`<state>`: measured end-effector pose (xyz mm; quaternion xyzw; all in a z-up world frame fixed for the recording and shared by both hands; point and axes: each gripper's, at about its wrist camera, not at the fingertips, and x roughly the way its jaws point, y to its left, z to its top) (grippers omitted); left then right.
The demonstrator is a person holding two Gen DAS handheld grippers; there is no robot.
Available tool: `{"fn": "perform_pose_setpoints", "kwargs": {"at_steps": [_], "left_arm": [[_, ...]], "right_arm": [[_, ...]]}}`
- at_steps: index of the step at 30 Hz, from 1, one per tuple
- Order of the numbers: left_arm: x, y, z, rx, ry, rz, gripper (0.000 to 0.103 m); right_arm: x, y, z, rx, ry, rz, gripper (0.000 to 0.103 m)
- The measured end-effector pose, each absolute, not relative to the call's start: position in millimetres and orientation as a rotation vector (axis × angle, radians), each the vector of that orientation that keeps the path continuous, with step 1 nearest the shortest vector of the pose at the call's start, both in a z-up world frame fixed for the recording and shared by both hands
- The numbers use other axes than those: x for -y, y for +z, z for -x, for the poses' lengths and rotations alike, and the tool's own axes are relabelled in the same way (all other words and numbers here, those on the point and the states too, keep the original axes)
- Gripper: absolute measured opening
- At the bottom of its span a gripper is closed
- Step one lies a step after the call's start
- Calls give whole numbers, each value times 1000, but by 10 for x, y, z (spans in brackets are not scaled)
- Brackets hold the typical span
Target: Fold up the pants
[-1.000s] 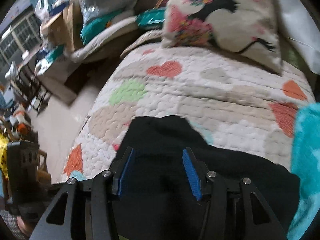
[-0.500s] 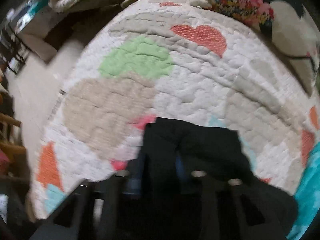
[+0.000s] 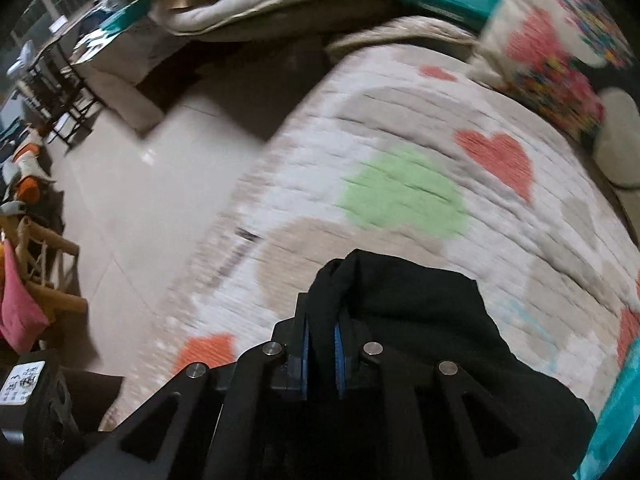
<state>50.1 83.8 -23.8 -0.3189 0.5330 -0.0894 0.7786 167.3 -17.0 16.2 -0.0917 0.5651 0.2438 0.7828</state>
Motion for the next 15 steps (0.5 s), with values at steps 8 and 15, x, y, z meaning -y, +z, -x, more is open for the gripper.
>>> {"fn": "perform_pose_setpoints", "kwargs": {"at_steps": [8,15], "left_arm": [[-1306,-417,-386,-1192,-49,881,28],[-1295,-11,-460,-1029,-24,764,34]], "right_arm": [[-306,32,-1778,-1264,566,183,19],[663,641,-1784,-1110,460,-35,29]]}}
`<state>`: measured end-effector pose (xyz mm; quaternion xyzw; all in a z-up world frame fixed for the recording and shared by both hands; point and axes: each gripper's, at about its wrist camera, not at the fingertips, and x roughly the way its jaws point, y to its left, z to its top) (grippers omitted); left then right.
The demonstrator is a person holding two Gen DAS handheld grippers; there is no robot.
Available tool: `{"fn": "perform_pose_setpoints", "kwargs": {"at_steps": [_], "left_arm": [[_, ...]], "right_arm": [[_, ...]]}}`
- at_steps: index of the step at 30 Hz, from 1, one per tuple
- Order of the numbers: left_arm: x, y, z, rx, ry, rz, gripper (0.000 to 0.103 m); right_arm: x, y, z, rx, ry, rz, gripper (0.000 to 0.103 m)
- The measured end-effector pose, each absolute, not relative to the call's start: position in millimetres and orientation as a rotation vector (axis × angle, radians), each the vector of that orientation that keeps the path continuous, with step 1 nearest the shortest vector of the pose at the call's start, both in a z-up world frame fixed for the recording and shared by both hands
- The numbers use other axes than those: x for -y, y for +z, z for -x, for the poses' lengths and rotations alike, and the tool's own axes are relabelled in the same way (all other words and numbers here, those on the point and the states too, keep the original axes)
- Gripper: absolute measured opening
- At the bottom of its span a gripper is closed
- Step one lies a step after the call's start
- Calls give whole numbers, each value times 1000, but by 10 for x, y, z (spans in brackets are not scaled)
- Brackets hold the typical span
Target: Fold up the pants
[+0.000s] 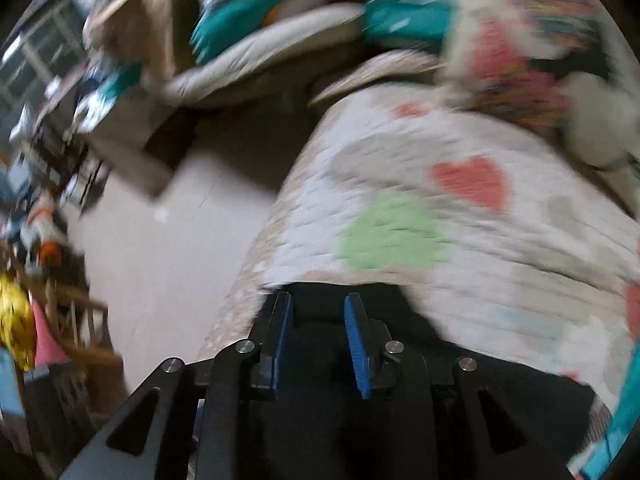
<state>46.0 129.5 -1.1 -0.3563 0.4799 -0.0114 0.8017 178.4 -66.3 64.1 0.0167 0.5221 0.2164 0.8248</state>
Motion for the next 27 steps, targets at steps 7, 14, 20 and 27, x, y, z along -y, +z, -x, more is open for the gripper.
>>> {"fn": "perform_pose_setpoints", "kwargs": {"at_steps": [7,14,20,27], "left_arm": [[-853,147,-1071,-968,-108,526,45],[-1013,-289,-1225,-1078,-58,611,54],[-930,-51,-1098,-1031,-31,522,55],[-557,234,-907,-954,-119,394,55]], "right_arm": [[1842,531,-1086,-1067,310,-128,30],[2636,-226,-724,-1186,99,-331,29],[2917,-100,-555,-1066,94,-504,32],[3192,-94,-112,-963,-14,-631,45]]}}
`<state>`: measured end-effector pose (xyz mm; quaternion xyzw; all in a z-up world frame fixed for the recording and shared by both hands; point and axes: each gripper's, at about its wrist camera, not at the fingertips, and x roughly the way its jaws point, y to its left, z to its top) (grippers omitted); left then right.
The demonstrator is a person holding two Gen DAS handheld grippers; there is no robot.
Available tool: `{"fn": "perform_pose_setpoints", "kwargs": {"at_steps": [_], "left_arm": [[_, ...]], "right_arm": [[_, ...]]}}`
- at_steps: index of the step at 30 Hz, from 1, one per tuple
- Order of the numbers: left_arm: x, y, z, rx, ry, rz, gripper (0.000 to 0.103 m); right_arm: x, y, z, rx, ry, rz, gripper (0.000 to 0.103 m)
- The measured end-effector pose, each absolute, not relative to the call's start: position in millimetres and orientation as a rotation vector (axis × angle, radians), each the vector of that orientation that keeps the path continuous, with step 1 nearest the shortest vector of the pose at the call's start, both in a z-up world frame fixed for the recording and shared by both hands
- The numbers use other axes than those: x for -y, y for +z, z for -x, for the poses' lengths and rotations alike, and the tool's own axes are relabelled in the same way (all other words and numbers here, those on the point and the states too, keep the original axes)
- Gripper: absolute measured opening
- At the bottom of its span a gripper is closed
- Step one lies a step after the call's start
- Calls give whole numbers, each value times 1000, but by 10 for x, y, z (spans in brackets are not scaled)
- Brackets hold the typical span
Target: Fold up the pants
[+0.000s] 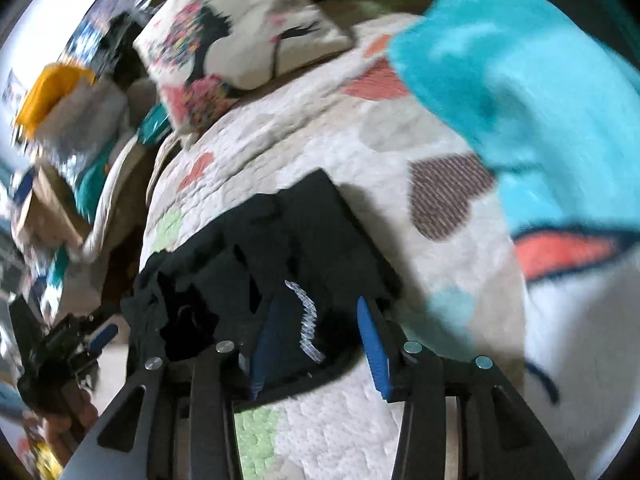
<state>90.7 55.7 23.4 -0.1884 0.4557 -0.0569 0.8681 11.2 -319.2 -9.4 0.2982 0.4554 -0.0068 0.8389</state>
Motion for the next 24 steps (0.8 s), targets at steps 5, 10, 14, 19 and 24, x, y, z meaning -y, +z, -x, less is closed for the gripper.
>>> {"fn": "perform_pose_setpoints", "kwargs": {"at_steps": [5,10,14,19,24], "left_arm": [[-381,230,-834,-956,-159,325,55],[-223,95,-790,-999,-185,284,55],[-94,-34,-737,-1023,-191,228,55],[14,-64,-678,-1005,-173,142,55],[3,-16,-666,-998,-180,152,55]], "right_arm": [[3237,-141,-43,-962,-34,-689,45],[3028,-22,-98,-930,-14,-574,45],[3000,-57,-56,-934,-42,-548,46],[3001,-123,-52,-955,-58,-556,46],[2983,-121,67,-954,-69,-553,47]]}}
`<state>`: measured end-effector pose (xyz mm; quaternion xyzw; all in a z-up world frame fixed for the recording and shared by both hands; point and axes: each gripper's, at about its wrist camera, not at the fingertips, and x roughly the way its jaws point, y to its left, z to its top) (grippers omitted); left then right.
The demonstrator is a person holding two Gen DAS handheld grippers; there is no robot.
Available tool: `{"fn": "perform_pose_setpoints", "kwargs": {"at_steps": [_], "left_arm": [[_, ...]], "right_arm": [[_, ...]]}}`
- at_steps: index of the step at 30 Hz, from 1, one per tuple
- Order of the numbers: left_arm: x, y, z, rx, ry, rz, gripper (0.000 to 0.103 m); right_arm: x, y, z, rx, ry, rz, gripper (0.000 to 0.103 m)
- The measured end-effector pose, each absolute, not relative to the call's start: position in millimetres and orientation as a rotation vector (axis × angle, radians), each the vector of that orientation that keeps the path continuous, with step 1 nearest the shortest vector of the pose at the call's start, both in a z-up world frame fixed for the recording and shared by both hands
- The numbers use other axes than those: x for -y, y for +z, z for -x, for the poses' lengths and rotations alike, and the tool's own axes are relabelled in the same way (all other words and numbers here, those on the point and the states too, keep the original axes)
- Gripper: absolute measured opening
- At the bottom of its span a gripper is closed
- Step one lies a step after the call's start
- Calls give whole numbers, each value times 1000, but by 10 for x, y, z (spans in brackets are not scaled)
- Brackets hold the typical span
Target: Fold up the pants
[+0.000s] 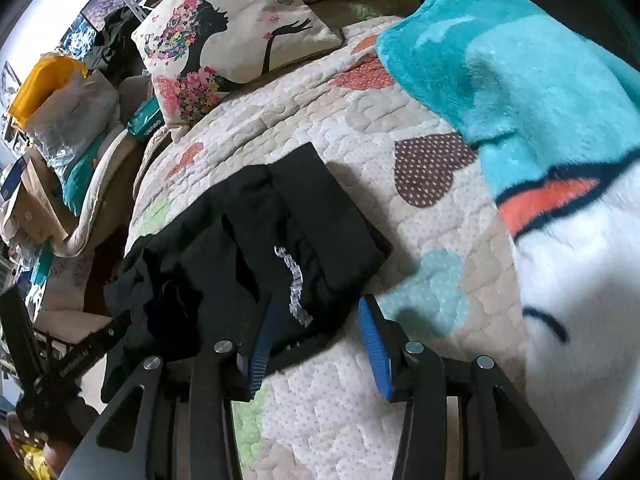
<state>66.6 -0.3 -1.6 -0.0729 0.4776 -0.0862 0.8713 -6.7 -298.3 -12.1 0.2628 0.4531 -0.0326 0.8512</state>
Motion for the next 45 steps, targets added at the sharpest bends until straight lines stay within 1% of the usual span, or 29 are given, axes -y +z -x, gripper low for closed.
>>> {"fn": "perform_pose_setpoints", "kwargs": {"at_steps": [2,13,20,27,33,38,43,45], "left_arm": [[11,24,-653,-985,-177,139,55],[237,236,-538,-899,-187,-21,55],[399,348,-638,-943,-246,-29,55],[911,526,-957,-991,-395,-123,56],[1648,436,-1284,-1032,-494,-269,56],[2096,203,-1575,-1138,-580,-249,56],[2457,5,-1697,-1170,-623,-299,56],[2565,-74,-1744,-1190,-646,-313,56]], "right_arm": [[2978,-130,127,-958,-69,-561,49],[2984,-255,108,-975,-39,-630,50],[3036,-338,60,-983,-57,-678,50],[3120,-343,42,-963,-64,-737,50],[3204,-390,51,-946,-76,-776,50],[3217,-405,30,-916,-77,-780,50],[3180,-411,-50,-893,-71,-760,50],[3156,-413,-76,-890,-67,-752,52]]}}
